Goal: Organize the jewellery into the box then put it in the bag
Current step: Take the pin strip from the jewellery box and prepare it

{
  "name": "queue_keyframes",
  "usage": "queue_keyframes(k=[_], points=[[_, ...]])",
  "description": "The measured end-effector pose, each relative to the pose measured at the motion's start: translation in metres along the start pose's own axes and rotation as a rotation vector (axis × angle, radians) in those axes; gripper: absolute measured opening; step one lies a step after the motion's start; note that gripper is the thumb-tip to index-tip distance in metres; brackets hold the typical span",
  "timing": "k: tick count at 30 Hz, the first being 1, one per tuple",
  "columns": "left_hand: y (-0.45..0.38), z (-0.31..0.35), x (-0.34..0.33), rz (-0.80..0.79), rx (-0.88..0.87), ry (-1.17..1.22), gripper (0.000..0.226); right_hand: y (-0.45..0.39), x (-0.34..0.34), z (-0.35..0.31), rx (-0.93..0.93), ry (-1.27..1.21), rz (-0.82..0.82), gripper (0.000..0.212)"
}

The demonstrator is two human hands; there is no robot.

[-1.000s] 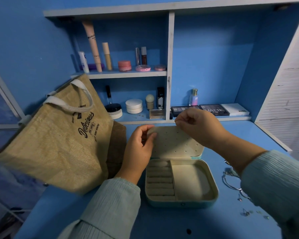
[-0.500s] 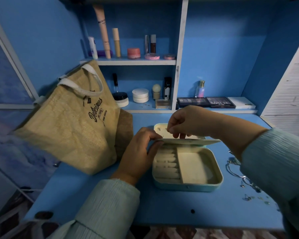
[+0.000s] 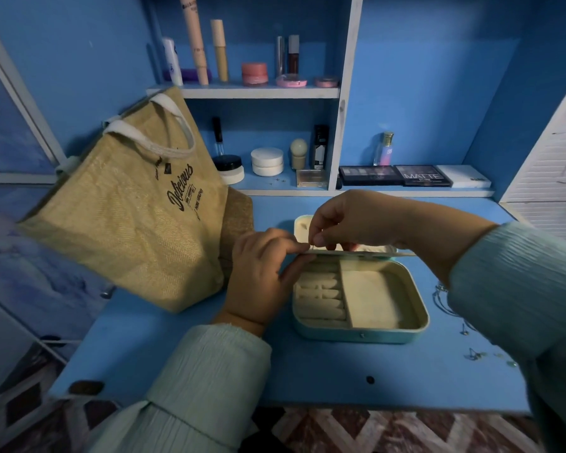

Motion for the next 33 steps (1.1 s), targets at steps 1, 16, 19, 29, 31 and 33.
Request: queue_keyframes(k=[1,16,19,29,31,33], points=[[0.000,0.001,0.000,0.005,-0.006,-0.001,0.018,0.000,-0.001,0.000,0.006,-0.004,-0.002,0.011],[0.000,0.000,0.000,0.028,0.007,-0.006,0.019,-0.003,0.001,-0.008,0.101,0.176,-0.113,0.013],[0.001,-0.001,0.000,0.026,0.006,-0.003,0.022,-0.004,0.001,-0.011,0.127,0.244,-0.141,0.016],[0.003,0.000,0.000,0.074,-0.018,-0.017,0.024,-0.009,-0.001,-0.020,0.156,0.452,-0.212,0.024],[0.003,-0.002,-0.001,0.068,-0.011,-0.012,0.019,-0.009,0.000,-0.019,0.150,0.445,-0.213,0.018],[0.003,-0.003,-0.002,0.059,-0.007,0.002,0.017,-0.008,0.003,-0.018,0.148,0.438,-0.222,0.015]])
Point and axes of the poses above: each hand's wrist, its own y-axis away from the middle knuckle, its own x-axis out of the back of the hand, z = x × y, the point moved 5 cm from there along -y, towards the middle knuckle, and after that the axes turned 12 degrees about y, right-handed, at the moved point
